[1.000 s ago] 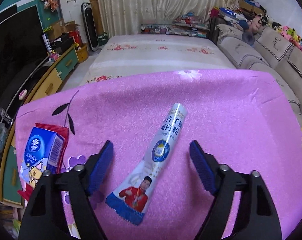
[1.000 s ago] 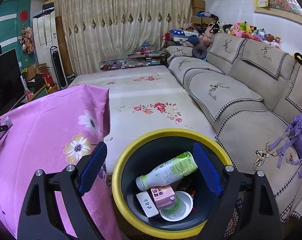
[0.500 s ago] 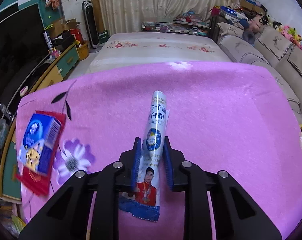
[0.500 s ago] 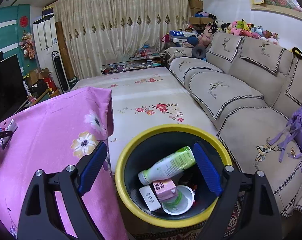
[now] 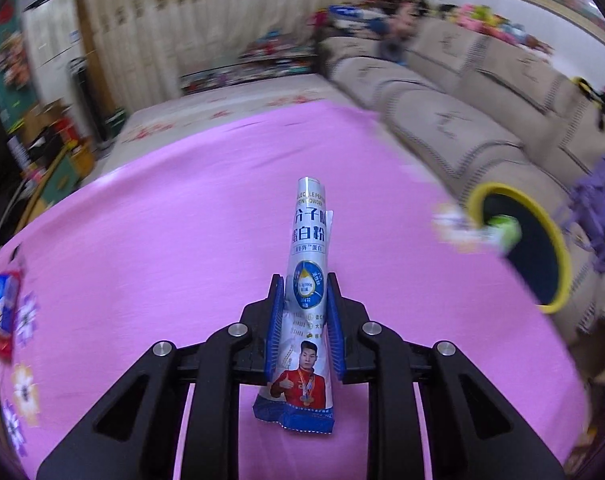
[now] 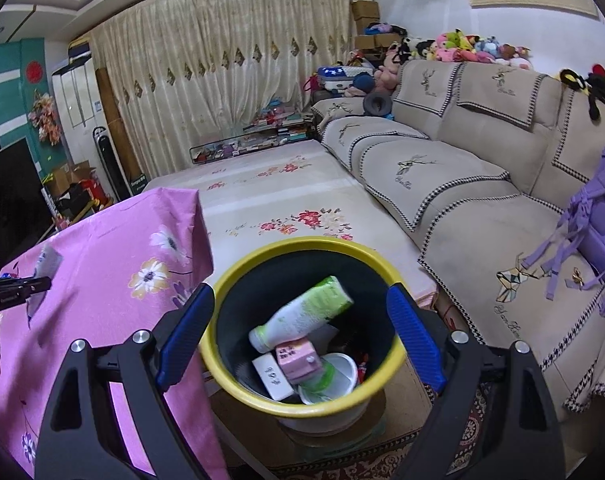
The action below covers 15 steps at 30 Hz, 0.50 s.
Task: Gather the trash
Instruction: 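Carry the white tube with the left gripper over the bin and release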
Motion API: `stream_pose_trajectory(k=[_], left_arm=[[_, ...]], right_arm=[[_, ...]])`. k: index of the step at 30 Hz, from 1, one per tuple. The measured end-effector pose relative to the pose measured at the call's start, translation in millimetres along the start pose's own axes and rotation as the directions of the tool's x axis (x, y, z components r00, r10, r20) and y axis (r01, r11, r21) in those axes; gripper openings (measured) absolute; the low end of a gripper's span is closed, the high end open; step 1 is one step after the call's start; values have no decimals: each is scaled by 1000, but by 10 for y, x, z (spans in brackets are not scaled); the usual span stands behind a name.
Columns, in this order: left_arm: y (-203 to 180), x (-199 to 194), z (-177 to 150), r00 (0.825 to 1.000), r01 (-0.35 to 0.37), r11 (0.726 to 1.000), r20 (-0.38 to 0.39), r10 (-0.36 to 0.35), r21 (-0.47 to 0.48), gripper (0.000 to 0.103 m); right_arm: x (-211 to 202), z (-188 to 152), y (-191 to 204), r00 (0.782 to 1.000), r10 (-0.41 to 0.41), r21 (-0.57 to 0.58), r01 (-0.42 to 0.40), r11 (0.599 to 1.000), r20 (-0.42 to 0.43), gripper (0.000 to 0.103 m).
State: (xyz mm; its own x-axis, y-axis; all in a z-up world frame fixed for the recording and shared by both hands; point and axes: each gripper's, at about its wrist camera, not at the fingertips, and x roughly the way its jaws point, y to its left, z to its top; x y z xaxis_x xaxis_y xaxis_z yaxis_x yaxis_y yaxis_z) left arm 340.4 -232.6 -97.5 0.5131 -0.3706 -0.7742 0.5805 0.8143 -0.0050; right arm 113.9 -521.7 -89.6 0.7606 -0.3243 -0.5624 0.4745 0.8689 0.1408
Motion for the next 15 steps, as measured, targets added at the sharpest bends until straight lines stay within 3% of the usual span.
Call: stream_pose_trajectory(k=[6,15], left_arm=[[-1234,81,272,991,133,980,-2,-134,145,21],[-2602,406,560,969,246,936,-46,-242,251,21]], right_arm=[[-179,-52,-399,999,-35,54,35,998,14,83],[-455,-75,-724,992,-115,64,112,992,47,83]])
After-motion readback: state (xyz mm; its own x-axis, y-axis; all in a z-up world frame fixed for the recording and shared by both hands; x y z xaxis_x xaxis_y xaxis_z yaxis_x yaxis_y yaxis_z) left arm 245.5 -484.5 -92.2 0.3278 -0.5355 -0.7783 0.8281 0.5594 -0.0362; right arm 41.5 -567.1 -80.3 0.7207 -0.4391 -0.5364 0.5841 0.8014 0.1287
